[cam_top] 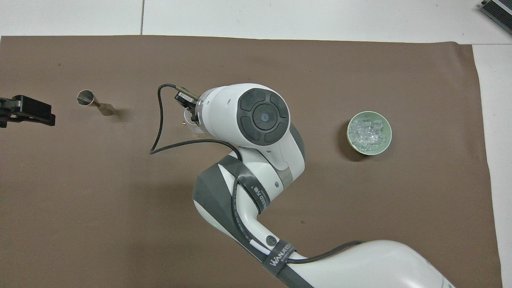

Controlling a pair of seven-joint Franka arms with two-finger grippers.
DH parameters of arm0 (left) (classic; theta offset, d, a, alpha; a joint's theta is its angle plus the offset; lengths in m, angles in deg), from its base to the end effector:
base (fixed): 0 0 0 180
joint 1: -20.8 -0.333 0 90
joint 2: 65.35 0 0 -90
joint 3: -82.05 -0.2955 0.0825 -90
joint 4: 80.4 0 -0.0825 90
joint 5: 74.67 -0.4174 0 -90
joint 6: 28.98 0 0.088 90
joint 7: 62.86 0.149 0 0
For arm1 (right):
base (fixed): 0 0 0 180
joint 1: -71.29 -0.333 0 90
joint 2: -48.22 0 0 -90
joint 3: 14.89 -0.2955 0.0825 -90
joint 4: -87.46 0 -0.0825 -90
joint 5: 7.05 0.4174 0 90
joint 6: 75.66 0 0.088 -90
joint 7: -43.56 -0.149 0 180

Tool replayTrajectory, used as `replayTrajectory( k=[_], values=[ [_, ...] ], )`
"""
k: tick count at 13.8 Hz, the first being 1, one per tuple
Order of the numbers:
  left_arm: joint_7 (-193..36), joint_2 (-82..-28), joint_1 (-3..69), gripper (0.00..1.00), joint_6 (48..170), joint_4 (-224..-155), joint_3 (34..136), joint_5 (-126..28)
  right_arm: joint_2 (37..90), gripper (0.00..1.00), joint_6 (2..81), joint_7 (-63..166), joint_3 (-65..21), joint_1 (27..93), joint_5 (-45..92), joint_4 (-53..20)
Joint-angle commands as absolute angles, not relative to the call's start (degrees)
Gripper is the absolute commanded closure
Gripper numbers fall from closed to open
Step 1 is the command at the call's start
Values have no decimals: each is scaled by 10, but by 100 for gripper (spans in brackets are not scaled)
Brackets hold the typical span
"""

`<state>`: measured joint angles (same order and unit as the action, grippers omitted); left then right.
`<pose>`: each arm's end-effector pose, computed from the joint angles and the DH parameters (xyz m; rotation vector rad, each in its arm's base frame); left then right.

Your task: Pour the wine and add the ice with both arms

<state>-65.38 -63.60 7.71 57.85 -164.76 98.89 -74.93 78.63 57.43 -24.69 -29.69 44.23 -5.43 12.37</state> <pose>0.5908 -0.0357 0.5893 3.1363 -0.0329 0.0214 0.6141 0.4981 0.4336 -2.5464 0.7073 -0.2259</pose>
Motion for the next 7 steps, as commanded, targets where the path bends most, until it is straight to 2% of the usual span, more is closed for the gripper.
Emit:
replayTrajectory(
  k=[1, 5, 7],
  values=[
    [-660, -638, 86, 4, 560, -1642, 986, -763, 806, 100, 574, -258, -296, 435, -74, 150],
    [-658, -640, 88, 0, 561, -1642, 985, -763, 805, 100, 573, -250, -297, 438, -104, 147],
    [-656, -639, 121, 0, 562, -1642, 971, -763, 805, 99, 571, -250, -297, 438, -105, 147]
  ],
)
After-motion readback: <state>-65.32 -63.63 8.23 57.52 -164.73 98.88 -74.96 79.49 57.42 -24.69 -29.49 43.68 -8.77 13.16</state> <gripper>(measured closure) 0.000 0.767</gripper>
